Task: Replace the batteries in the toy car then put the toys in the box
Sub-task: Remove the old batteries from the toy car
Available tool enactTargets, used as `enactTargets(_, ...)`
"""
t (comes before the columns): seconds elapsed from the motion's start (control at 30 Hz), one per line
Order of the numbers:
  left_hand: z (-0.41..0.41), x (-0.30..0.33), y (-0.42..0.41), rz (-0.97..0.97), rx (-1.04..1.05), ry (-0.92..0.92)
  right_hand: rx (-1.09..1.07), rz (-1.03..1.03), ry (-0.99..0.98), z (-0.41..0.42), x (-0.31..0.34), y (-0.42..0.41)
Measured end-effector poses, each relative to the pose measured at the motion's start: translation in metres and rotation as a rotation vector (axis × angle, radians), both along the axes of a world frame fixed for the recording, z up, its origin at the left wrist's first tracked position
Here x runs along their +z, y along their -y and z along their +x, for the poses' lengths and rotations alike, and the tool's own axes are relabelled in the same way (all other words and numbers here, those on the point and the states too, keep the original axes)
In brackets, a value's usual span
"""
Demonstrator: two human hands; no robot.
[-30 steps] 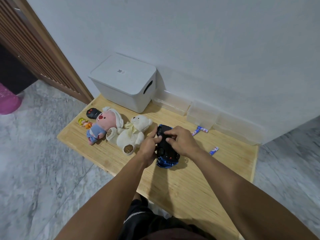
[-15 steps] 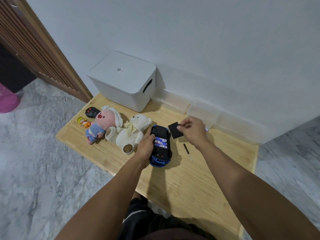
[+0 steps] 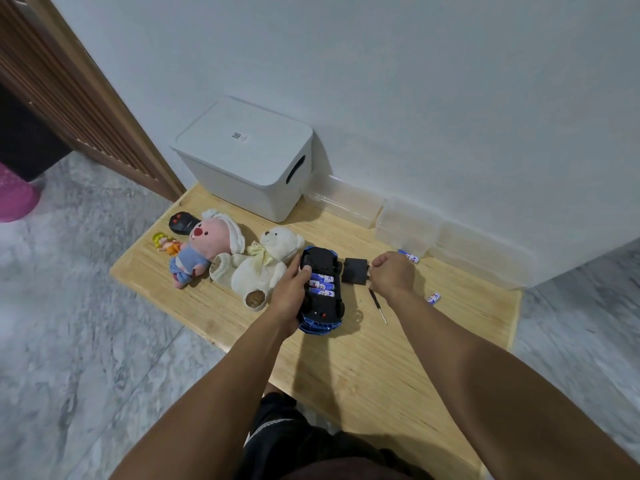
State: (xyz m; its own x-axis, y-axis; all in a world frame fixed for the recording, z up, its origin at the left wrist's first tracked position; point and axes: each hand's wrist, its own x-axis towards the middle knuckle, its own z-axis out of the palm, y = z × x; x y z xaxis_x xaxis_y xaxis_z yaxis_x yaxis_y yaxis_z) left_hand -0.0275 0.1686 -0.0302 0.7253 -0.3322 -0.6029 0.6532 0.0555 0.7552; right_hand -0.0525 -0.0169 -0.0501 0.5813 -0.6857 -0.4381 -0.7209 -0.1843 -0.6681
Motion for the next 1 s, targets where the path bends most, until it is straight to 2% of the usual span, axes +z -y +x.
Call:
enactTargets(0.1,0.001,-0.001,0.002,-0.022,-0.015,-0.008,0.077,-0.068,-0.003,-0.003,0.011,0.001)
enactTargets(0.13,0.001,0.000,0.003,-0.028,-0.015,-0.011,0.097,-0.036,0.030,-0.004,0.018,-0.001)
enactTargets(0.27,0.001,0.001,0.012,-0.039,-0.038,0.017,0.170,0.297,0.093,-0.007,0.041,-0.014)
enactTargets(0.37,0.000,0.001,0.017,-0.051,-0.085,0.071,0.094,0.445,0.064,-0.007,0.049,-0.019)
enactTargets(0.67,-0.007,0.001,0.024,0.026,-0.148,0.194,-0.177,0.618,-0.051,-0.001,0.050,-0.021)
enactTargets(0.83,-0.004,0.009,0.024,0.026,-0.208,0.200,-0.218,0.714,-0.081,-0.004,0.050,-0.020)
enactTargets(1.0,0.001,0.013,0.024,0.018,-0.177,0.183,-0.199,0.727,0.005,-0.004,0.052,-0.018)
